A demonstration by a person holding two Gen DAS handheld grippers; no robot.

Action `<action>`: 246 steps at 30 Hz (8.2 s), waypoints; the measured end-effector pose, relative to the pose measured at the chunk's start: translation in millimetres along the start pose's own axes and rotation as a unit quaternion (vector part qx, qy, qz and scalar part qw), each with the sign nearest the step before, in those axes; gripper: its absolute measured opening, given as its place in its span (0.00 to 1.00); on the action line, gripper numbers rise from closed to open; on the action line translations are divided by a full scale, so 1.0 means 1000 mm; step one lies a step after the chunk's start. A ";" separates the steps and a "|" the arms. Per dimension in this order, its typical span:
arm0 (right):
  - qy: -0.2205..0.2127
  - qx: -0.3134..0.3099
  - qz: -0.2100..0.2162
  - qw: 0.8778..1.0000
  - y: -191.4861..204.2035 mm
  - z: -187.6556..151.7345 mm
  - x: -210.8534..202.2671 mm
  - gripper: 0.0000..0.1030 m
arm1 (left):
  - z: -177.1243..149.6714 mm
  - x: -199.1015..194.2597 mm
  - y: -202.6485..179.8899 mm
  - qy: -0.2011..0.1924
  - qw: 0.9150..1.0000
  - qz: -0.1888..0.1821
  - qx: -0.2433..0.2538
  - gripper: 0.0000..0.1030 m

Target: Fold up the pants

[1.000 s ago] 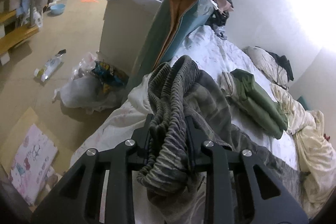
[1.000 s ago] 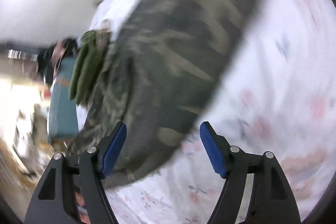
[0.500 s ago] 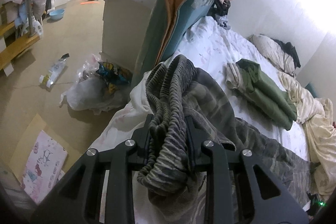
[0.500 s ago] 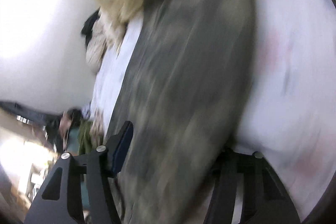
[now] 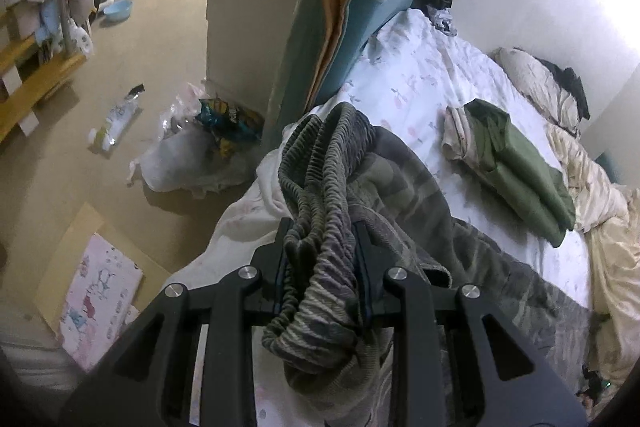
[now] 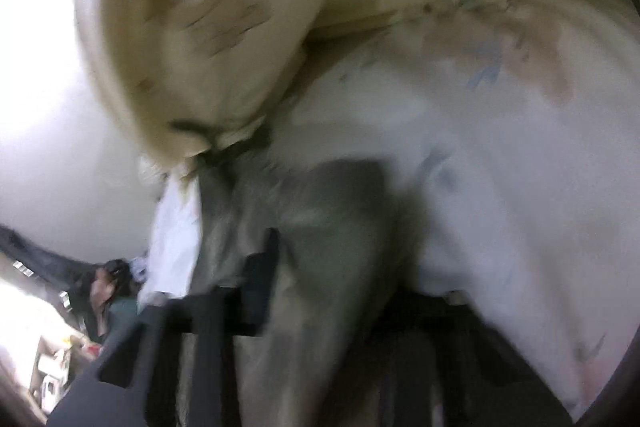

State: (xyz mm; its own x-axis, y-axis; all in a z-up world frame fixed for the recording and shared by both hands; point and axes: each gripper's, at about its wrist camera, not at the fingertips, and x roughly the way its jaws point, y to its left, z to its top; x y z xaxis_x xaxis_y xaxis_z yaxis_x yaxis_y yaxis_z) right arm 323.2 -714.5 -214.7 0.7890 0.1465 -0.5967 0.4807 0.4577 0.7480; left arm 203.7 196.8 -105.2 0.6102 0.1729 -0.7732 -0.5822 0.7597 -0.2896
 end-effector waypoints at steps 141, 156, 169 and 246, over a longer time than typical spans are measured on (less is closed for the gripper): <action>0.454 -0.279 0.056 0.844 0.220 -0.597 -0.058 0.69 | -0.111 -0.063 0.048 0.200 0.959 0.069 0.190 0.81; 0.385 -0.315 0.147 0.855 0.252 -0.593 -0.108 0.16 | -0.090 -0.076 0.058 0.157 0.974 0.069 0.147 0.81; 0.361 -0.312 0.069 0.876 0.198 -0.534 -0.144 0.13 | -0.118 -0.066 0.049 0.203 0.961 0.047 0.184 0.81; 0.512 -0.604 0.042 0.609 0.223 -0.637 -0.148 0.17 | -0.158 -0.086 0.059 0.195 0.960 0.059 0.190 0.87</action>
State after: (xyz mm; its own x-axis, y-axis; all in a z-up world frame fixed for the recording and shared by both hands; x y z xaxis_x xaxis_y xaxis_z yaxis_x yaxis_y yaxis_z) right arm 70.1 -75.7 -144.5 -0.1589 0.4003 -0.9025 -0.6653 0.6320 0.3974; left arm 32.2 127.7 -144.7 0.2609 0.0797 -0.9621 -0.3514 0.9361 -0.0177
